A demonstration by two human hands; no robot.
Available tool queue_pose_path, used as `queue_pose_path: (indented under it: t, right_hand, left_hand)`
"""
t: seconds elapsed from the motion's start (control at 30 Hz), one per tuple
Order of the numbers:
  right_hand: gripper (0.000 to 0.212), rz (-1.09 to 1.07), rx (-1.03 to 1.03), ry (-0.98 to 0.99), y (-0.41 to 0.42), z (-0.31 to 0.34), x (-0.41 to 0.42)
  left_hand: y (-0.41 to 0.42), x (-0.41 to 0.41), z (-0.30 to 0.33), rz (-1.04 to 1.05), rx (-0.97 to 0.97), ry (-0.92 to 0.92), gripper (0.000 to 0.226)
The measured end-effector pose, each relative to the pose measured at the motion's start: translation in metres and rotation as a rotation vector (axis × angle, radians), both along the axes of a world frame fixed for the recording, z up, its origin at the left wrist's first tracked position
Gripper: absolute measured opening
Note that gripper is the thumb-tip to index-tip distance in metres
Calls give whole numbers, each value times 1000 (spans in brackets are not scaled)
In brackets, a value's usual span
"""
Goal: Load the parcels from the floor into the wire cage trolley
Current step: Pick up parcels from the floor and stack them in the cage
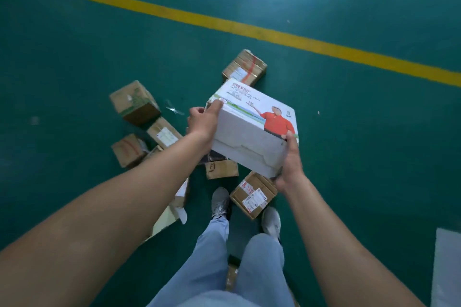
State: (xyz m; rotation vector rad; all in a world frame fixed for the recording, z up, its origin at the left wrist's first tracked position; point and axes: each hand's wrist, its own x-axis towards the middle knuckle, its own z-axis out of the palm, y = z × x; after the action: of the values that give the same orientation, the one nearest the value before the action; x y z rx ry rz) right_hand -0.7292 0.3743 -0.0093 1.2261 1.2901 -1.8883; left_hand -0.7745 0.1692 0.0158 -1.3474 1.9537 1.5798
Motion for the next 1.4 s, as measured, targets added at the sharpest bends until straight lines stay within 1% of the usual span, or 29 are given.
queue_pose_path:
  t: [0.07,0.13,0.17,0.2,0.23,0.27,0.3,0.33,0.37,0.4,0.43,0.47,0.5,0.6,0.63,0.7,0.8,0.87,0.93,0.97,1.03,1.07,1.13,1.17,1.23,1.27,1.33,1.4]
  right_hand:
    - [85,49,-70,27,-19,35,9]
    - [77,125,-80,48,-33,65,20]
    - [68,178,-56,72,-40,84,24]
    - [54,221,-41,111,-45,101,29]
    - [39,255,-39,138,-48,116,34]
    - [30,285,-29,156,-51,128,37]
    - [28,307,-11,167,-54,141,42]
    - [28,328,-1,190,-54,151,47]
    - [31,362,-4,220,-57,164,56]
    - [36,418,-27,249,-62,179,66]
    - [47,472,-67,275,-66,189,74]
    - [59,538,-104,313,-72,200,86]
    - [66,604,-125,344,-79,209,96]
    - [74,744,-143,400,-99,229,124]
    - [75,790,-146,430,-107,237,135]
    - [75,894,-145,497,-128,246,160]
    - [73,1029,-161,523,-163,246,203]
    - [68,1115,-133,543,-182,244,233]
    - [73,1200,-160,518,-203,241,265]
    - [75,1281,-184,515,-222,237,293]
    - [75,1352,-177,524,-238,237,317]
    - [69,1417,-213,495,-257,236,347]
    - [55,1458,-227,485,-285,234,383]
    - [57,1473,-218,487,-295,233,398]
    - [69,1565,-250,499,-334,230,454]
    - [71,1594,-269,522,-349,232,475]
    - [66,1683,-294,537,-381,231,522]
    - [53,1747,-354,556,-407,232,559]
  left_hand:
    - [-20,25,40,51,-17,22,82]
    - [-37,54,73,122,3,56,81]
    - [-45,70,90,171,21,83,76]
    - [-52,86,104,224,29,126,75]
    - [-55,103,120,275,34,147,77]
    - [-59,119,130,315,29,182,81]
    - [-60,137,146,344,32,201,82]
    - [-61,155,156,374,42,224,86]
    - [-62,176,168,430,67,229,95]
    - [-65,197,173,485,77,240,105]
    - [-68,215,175,516,83,244,110]
    - [-72,236,178,562,78,289,109]
    - [-74,259,184,620,77,319,104]
    - [-63,314,223,757,42,396,80]
    - [-60,333,231,821,34,420,75]
    - [-59,381,238,968,33,471,72]
    - [-53,453,236,1170,10,527,71]
    - [-48,493,228,1290,24,531,71]
    - [-45,533,223,1405,22,560,72]
    - [-47,564,221,1492,22,570,72]
    - [-49,588,220,1544,22,560,70]
    - [-54,618,218,1611,-7,583,67]
    - [-65,654,219,1680,-20,594,60]
    - [-69,668,218,1701,-32,577,55]
    - [-90,721,214,1793,-65,609,44]
    - [-98,740,216,1819,-72,611,40]
    - [-114,783,218,1876,-116,624,38]
    - [-125,816,225,1922,-150,631,39]
